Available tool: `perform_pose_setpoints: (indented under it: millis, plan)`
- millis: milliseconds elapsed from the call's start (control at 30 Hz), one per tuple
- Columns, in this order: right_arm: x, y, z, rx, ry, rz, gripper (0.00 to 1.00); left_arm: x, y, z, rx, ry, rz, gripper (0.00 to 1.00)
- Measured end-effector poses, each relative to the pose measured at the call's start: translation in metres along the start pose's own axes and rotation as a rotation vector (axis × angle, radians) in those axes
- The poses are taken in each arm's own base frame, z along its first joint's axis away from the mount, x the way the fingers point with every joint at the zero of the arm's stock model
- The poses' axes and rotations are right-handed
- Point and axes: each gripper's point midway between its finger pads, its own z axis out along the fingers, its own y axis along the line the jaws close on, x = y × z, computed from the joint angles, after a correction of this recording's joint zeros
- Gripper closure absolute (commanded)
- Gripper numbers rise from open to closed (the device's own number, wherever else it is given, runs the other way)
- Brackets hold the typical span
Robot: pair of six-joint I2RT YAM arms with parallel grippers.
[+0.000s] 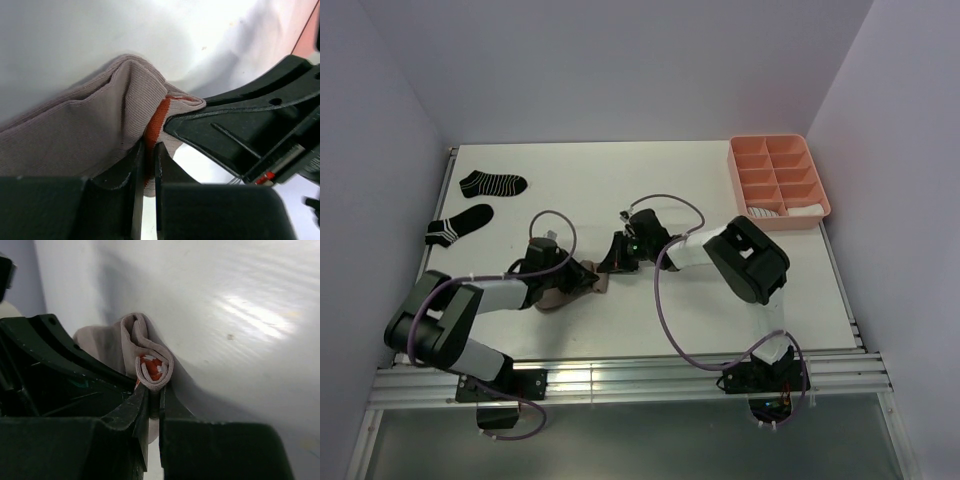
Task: Roll the socks
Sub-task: Roll the sock at the center of the board.
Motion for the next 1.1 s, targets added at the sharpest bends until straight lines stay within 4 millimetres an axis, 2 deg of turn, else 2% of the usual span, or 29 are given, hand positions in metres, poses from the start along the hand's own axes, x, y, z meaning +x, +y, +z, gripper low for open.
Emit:
perform_pose_setpoints:
  millis: [267,333,433,567,733,800,967,1100]
  plan:
    - [-0.035,-0.036,-0.039,0.267,-0.088,-0.013,1.0,-0.006,-0.04,0.041,0.001,0.081,0.199,0.64]
    - [-0.037,-0.043,-0.049,0.312,-0.091,-0.002,1.0,-0.011,-0.049,0.047,0.004,0.076,0.241,0.59]
    - [-0.037,-0.054,-0.066,0.378,-0.087,0.02,1.0,-0.02,-0.055,0.047,-0.008,0.043,0.284,0.58]
    - [-0.038,-0.067,-0.085,0.451,-0.083,0.045,1.0,-0.031,-0.05,0.032,-0.069,-0.017,0.312,0.57]
    - [-0.039,-0.07,-0.091,0.496,-0.072,0.042,1.0,-0.045,-0.056,0.002,-0.079,-0.128,0.332,0.59]
    - [-0.039,-0.071,-0.093,0.51,-0.064,0.036,1.0,-0.046,-0.05,0.001,-0.097,-0.14,0.328,0.59]
    - [-0.04,-0.075,-0.101,0.569,-0.046,0.021,1.0,-0.035,-0.006,0.012,-0.215,-0.093,0.294,0.63]
    - [-0.041,-0.079,-0.108,0.623,-0.034,0.01,1.0,-0.042,-0.01,0.019,-0.218,-0.116,0.29,0.67]
